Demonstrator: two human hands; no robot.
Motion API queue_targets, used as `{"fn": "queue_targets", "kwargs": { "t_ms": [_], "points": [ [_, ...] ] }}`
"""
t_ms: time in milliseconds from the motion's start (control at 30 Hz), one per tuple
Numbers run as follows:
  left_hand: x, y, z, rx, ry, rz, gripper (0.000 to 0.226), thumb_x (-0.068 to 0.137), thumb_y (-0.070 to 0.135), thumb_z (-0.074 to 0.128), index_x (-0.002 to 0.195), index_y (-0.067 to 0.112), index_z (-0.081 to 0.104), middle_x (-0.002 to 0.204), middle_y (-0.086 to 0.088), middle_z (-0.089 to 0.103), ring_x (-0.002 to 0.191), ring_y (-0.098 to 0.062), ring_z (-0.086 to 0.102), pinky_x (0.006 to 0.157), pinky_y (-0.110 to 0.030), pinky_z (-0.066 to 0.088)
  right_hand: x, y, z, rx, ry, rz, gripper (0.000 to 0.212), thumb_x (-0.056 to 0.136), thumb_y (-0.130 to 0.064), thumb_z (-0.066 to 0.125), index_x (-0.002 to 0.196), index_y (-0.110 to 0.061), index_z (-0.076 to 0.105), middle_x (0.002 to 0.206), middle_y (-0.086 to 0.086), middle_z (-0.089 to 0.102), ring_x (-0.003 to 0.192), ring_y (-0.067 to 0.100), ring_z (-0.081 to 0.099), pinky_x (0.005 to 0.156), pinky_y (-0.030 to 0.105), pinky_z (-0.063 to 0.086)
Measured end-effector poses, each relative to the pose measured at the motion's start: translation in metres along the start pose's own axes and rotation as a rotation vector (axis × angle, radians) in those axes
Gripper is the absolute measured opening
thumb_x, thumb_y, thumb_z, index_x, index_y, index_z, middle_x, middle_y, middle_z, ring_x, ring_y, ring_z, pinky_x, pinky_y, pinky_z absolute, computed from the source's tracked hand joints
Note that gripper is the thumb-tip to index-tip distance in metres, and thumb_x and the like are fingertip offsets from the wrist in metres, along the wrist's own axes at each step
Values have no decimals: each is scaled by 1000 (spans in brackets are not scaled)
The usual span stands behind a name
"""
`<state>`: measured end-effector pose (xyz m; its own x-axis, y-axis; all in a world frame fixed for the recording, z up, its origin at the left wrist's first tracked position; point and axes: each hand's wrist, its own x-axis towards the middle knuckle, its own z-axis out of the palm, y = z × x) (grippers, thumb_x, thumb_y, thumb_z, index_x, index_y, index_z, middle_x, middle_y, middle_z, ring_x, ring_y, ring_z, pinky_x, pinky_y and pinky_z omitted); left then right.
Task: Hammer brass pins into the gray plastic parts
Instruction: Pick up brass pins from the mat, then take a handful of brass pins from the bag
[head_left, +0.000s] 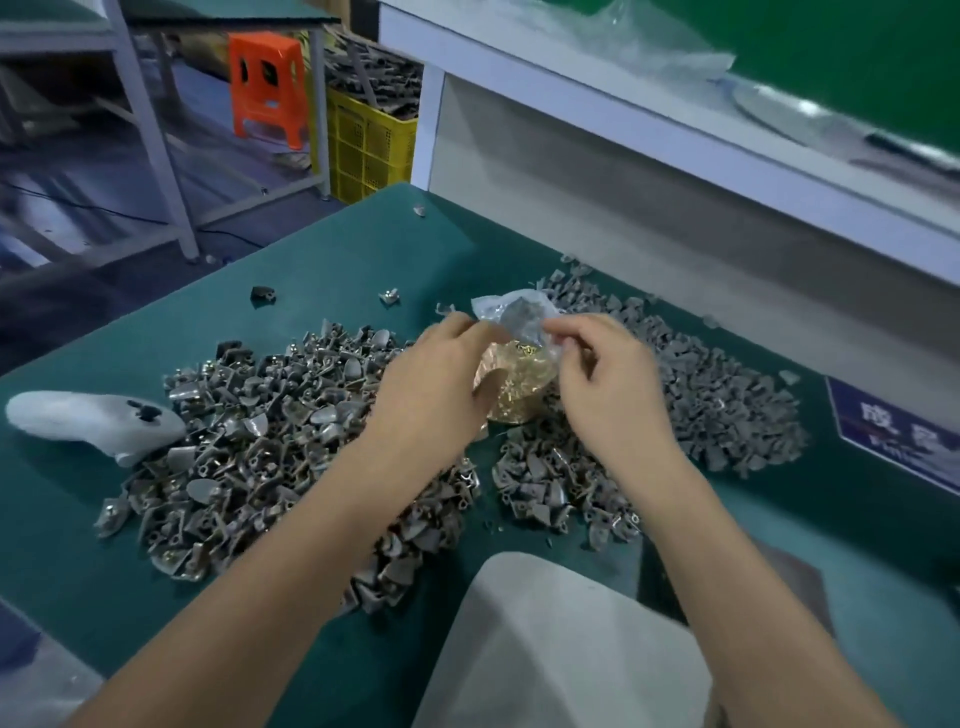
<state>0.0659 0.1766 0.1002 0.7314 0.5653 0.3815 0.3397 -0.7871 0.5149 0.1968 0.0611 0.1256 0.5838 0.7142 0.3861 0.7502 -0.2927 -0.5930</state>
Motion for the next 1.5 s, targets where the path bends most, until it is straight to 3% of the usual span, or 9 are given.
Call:
{"fn": "queue_targets", "kwargs": {
  "t_ms": [133, 333, 433, 633, 833, 1000, 1133, 1300, 1500],
  "points": [
    [26, -5, 9, 114, -64, 40, 50, 97, 29, 62, 145, 27, 48, 139, 8, 52, 110, -17, 63, 66, -27, 40, 38, -2, 6, -68, -151, -31, 32, 99, -6, 52, 118, -19, 75, 119, -7, 69, 107, 2, 60, 95, 8, 42],
    [30, -23, 13, 183, -160, 9, 35, 98, 36, 59, 133, 34, 59, 126, 8, 60, 116, -18, 58, 80, -36, 52, 85, 5, 25, -402, -559, -16, 24, 101, -16, 58, 107, -30, 76, 112, -7, 70, 70, 14, 66, 68, 34, 56],
    [27, -27, 12, 179, -190, 36, 31, 98, 40, 58, 129, 42, 60, 123, 12, 62, 117, -16, 56, 84, -40, 54, 93, 10, 19, -411, -686, -29, 19, 96, -29, 70, 114, -32, 75, 113, -11, 71, 89, 10, 67, 86, 36, 57],
    [26, -29, 13, 239, -237, 39, 39, 97, 29, 56, 133, 44, 54, 121, 14, 64, 113, -17, 60, 78, -35, 54, 96, 16, 12, -517, -930, -75, 68, 89, -49, 73, 150, -40, 45, 161, -11, 37, 138, 17, 45, 114, 39, 39],
    [34, -26, 13, 249, -291, -17, 33, 97, 27, 50, 128, 37, 50, 113, 10, 70, 95, -19, 67, 74, -35, 54, 100, 16, 17, -594, -930, -94, 87, 82, -60, 75, 155, -32, 35, 164, -8, 29, 142, 20, 42, 117, 43, 38],
    [33, -26, 16, 194, -305, -58, 32, 95, 23, 52, 123, 39, 52, 104, 12, 71, 82, -17, 62, 66, -32, 48, 97, 23, 18, -531, -903, -108, 71, 76, -59, 81, 134, -31, 50, 142, -9, 46, 117, 15, 53, 101, 41, 49],
    [32, -29, 17, 104, -327, -86, 38, 93, 19, 52, 126, 38, 54, 98, 14, 73, 80, -15, 64, 72, -33, 55, 96, 26, 19, -489, -878, -122, 70, 79, -56, 80, 138, -30, 52, 144, -10, 47, 122, 14, 51, 104, 39, 48],
    [21, -30, 15, 32, -335, -118, 48, 93, 20, 58, 137, 38, 54, 107, 21, 72, 59, 6, 55, 72, -29, 55, 100, 21, 21, -517, -895, -136, 57, 83, -46, 79, 132, -31, 53, 111, -17, 50, 83, 4, 53, 62, 22, 38],
    [15, -27, 16, -47, -302, -168, 51, 94, 19, 60, 141, 38, 53, 112, 24, 70, 56, 7, 52, 78, -36, 58, 99, 15, 30, -533, -877, -102, 61, 78, -35, 82, 131, -28, 54, 108, -5, 59, 78, 9, 60, 55, 28, 42]
  ]
}}
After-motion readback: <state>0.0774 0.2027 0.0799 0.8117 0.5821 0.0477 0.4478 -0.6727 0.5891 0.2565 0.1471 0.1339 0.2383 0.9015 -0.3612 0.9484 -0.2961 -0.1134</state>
